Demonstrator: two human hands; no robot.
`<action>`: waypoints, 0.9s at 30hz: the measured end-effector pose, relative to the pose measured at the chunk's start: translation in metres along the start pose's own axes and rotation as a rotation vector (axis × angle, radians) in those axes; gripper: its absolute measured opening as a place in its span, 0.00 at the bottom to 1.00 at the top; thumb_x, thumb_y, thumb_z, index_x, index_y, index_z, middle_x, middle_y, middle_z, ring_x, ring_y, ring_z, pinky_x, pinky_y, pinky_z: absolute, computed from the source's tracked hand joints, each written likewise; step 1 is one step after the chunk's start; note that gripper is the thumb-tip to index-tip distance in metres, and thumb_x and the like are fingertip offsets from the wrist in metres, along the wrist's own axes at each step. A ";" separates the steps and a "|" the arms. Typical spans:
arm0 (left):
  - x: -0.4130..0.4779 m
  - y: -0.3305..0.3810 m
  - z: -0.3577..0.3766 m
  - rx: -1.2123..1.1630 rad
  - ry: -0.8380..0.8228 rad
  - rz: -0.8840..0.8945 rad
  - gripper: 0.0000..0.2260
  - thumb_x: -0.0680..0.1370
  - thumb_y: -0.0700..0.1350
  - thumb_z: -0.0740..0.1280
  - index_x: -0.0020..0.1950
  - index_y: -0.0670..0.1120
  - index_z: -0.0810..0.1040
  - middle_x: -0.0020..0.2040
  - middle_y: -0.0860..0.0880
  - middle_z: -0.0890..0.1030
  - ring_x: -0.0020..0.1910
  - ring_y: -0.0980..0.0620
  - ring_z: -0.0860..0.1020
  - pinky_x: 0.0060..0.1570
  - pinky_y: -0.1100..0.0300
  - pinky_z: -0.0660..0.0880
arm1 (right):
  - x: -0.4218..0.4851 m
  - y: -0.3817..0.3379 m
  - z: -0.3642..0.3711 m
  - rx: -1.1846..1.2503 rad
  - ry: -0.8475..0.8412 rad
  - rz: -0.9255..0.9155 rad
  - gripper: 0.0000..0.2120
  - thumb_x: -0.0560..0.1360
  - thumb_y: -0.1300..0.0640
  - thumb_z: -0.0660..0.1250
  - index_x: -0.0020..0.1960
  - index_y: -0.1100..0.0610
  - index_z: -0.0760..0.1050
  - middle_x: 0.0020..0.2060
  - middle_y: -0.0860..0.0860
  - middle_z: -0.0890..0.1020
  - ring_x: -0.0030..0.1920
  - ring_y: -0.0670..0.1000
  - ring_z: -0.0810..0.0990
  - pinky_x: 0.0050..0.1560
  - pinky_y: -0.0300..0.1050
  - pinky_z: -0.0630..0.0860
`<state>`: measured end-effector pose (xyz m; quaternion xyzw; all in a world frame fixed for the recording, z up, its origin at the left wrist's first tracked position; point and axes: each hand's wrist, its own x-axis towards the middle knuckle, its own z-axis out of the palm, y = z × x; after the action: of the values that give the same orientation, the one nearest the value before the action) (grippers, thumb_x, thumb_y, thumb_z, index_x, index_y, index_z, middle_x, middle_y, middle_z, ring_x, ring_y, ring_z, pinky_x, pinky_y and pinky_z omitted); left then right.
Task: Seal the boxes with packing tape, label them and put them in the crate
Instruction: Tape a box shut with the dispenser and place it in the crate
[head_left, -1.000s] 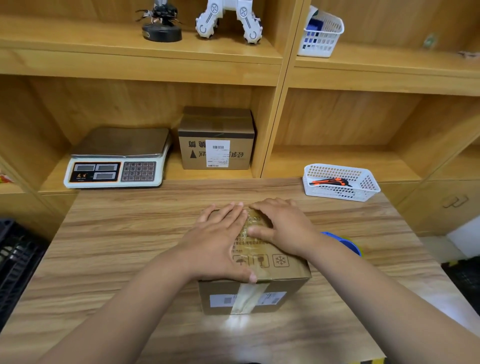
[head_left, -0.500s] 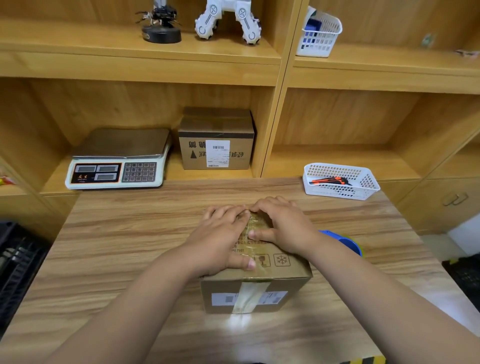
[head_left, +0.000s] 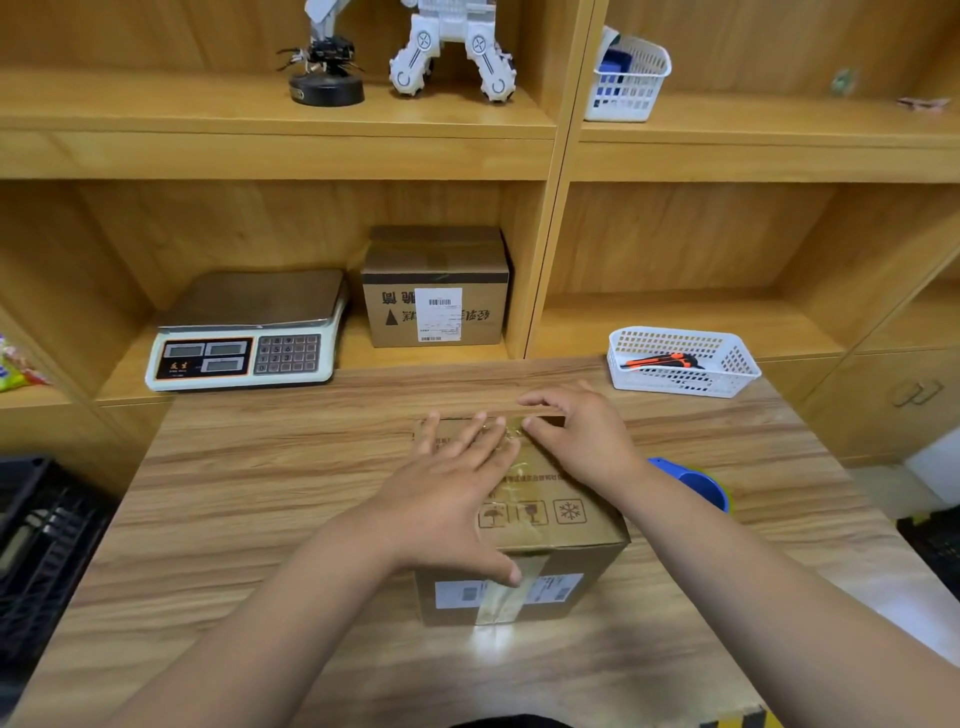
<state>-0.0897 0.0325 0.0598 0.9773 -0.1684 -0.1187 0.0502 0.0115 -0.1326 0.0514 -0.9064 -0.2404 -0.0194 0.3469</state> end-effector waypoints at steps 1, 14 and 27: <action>0.000 0.000 0.000 0.013 -0.006 -0.002 0.52 0.66 0.75 0.59 0.76 0.51 0.35 0.74 0.52 0.32 0.71 0.54 0.28 0.70 0.44 0.30 | 0.000 0.000 -0.001 0.052 0.021 0.035 0.10 0.73 0.56 0.70 0.55 0.50 0.81 0.47 0.39 0.78 0.59 0.49 0.73 0.62 0.45 0.68; 0.032 -0.062 -0.037 -0.468 0.117 -0.306 0.29 0.75 0.64 0.60 0.74 0.63 0.54 0.77 0.54 0.53 0.76 0.51 0.50 0.74 0.46 0.49 | -0.014 0.031 -0.001 0.511 0.193 0.358 0.13 0.81 0.58 0.58 0.60 0.56 0.78 0.55 0.46 0.80 0.58 0.44 0.76 0.60 0.38 0.69; 0.017 -0.109 -0.028 -0.889 0.386 -0.536 0.24 0.78 0.55 0.63 0.73 0.56 0.65 0.73 0.51 0.65 0.68 0.50 0.67 0.65 0.56 0.65 | -0.044 0.051 0.070 0.389 -0.176 0.522 0.28 0.76 0.61 0.63 0.74 0.48 0.62 0.74 0.48 0.61 0.72 0.46 0.61 0.64 0.36 0.63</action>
<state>-0.0324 0.1301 0.0686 0.8747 0.1650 -0.0058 0.4557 -0.0137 -0.1393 -0.0416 -0.8524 -0.0283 0.1947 0.4844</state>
